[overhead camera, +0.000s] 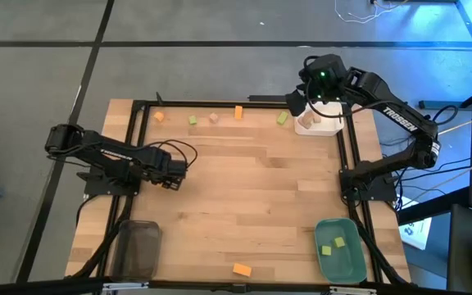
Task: Sort & place blocks by color
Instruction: Put the bottom left yellow block into the black bin
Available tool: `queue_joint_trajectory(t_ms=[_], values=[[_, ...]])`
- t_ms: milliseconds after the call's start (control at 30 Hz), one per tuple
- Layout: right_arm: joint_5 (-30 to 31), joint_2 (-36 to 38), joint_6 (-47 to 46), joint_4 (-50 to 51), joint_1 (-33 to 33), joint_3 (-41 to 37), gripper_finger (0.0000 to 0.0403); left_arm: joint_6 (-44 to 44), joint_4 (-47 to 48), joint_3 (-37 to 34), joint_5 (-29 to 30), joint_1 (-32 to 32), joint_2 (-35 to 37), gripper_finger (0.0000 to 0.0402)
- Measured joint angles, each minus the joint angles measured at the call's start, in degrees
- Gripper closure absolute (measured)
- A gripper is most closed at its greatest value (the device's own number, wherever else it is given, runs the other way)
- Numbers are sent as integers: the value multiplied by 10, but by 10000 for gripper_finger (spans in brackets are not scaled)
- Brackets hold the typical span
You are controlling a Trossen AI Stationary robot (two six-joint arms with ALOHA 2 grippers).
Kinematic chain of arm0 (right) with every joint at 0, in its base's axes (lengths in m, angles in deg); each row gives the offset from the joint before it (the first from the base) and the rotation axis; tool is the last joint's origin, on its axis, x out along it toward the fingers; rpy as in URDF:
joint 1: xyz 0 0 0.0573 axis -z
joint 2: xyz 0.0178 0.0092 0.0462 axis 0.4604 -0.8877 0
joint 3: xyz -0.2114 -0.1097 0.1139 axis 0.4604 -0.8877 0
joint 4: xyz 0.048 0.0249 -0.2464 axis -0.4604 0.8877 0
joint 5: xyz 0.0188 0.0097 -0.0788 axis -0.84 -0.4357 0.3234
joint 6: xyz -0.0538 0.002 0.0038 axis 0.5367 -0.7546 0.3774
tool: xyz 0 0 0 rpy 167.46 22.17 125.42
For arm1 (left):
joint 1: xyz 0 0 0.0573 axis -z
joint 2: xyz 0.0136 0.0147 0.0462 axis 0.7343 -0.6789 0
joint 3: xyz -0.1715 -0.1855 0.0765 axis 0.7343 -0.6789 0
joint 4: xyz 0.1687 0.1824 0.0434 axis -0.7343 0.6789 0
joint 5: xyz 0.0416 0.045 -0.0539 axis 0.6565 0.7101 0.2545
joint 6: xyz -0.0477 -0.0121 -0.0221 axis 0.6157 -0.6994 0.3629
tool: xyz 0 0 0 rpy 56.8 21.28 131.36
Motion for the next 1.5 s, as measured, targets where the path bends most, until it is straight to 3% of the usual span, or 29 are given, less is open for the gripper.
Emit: queue_joint_trajectory(t_ms=[133,300,500,700,833,1100,1300,1500], values=[[0,0,0,0,0,0,141,0,-9,-9,-2,0,0,223],[0,0,0,0,0,0,141,-15,-7,-14,-10,0,1,285],[0,0,0,0,0,0,141,-84,-8,12,-48,5,8,287],[-1,0,2,0,0,0,141,-162,-4,75,-60,71,77,287],[-1,0,2,0,0,0,141,-177,-1,121,-132,142,142,287],[0,0,1,0,0,0,141,25,-6,181,-188,341,188,287],[0,0,0,-25,0,0,141,179,-42,168,-162,472,156,287],[-6,0,1,-43,0,0,141,262,-129,138,-127,546,87,287]])
